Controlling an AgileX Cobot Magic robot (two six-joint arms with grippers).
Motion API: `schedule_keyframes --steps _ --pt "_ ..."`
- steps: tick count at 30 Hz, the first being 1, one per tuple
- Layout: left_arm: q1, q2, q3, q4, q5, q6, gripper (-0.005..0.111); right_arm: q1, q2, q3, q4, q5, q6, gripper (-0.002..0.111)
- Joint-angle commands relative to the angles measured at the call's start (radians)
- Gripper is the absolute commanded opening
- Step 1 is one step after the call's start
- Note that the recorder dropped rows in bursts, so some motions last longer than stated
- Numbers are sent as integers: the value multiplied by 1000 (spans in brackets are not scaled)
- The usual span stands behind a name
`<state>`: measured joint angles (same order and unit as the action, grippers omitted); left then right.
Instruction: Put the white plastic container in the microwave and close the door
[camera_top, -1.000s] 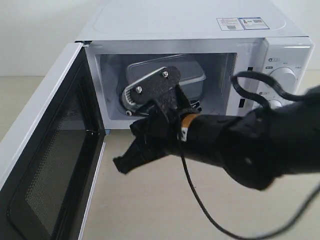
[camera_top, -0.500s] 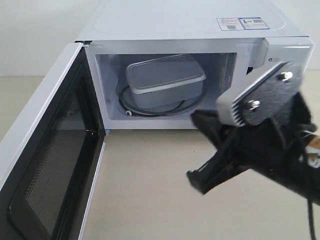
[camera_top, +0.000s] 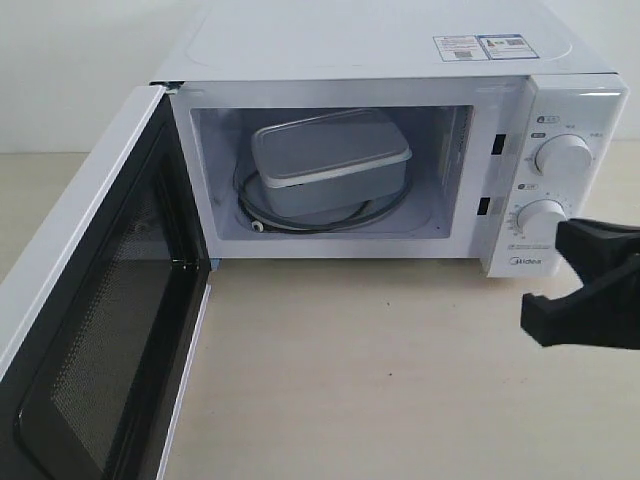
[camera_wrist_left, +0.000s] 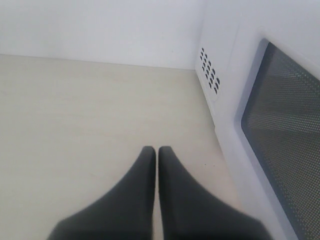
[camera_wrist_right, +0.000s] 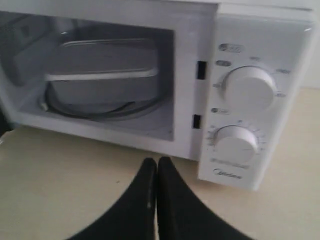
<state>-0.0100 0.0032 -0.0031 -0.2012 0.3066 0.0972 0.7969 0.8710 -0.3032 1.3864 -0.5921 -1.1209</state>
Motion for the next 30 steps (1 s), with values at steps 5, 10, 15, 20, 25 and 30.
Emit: schedule_keyframes --steps 5,10,15,20,25,30 --pt "-2 -3 3 0 -4 0 4 0 -11 2 -4 110 41 0" --pt "-2 -3 3 0 -4 0 4 0 -11 2 -4 110 41 0" --pt "-2 -3 3 0 -4 0 4 0 -11 2 -4 110 41 0" --pt "-2 -3 3 0 -2 0 4 -8 -64 2 -6 100 36 0" --pt "-2 -3 3 0 -2 0 4 -167 -198 2 -6 97 31 0" --pt "-2 -3 3 0 -2 0 4 -460 -371 2 -6 257 26 0"
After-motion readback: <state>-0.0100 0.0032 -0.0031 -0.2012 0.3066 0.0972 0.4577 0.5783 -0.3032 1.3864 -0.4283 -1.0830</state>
